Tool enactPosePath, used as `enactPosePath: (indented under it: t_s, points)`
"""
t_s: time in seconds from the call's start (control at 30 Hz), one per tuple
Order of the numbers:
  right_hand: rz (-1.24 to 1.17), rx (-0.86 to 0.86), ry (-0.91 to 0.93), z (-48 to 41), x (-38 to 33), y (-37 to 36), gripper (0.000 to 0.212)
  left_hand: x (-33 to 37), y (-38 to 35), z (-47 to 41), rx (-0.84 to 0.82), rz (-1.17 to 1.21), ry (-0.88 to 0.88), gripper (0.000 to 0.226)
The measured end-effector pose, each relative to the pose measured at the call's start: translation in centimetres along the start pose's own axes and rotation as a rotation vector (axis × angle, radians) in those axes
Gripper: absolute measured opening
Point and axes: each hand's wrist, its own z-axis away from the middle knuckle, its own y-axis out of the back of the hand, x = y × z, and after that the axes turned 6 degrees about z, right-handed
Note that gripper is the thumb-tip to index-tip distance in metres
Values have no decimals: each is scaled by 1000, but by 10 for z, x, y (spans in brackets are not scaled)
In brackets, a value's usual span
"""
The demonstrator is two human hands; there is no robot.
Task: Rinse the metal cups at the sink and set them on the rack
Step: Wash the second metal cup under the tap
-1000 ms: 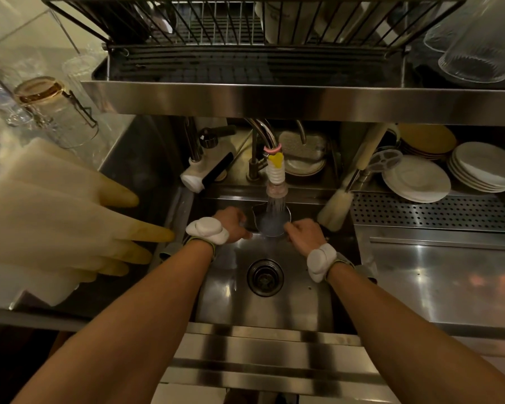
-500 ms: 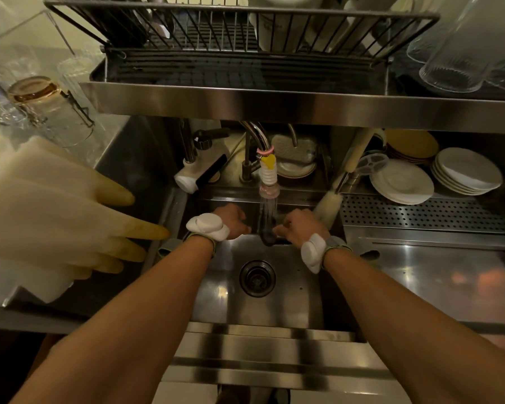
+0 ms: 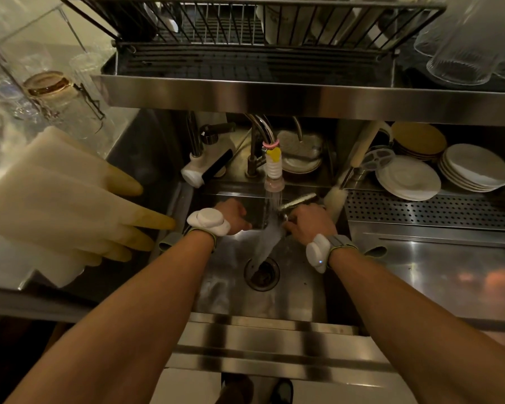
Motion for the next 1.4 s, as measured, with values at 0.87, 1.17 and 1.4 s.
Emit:
enactPosePath:
  t_s: [0.87, 1.17, 1.4]
  points:
    - [-867, -59, -300, -6, -18, -6, 38, 6, 1, -3, -79, -30, -6, 51]
    - [-1272, -280, -312, -3, -30, 10, 35, -7, -15, -19, -81, 408, -148, 98]
    - [-1352, -332, -202, -3, -24, 16, 21, 13, -7, 0, -135, 564, -15, 38]
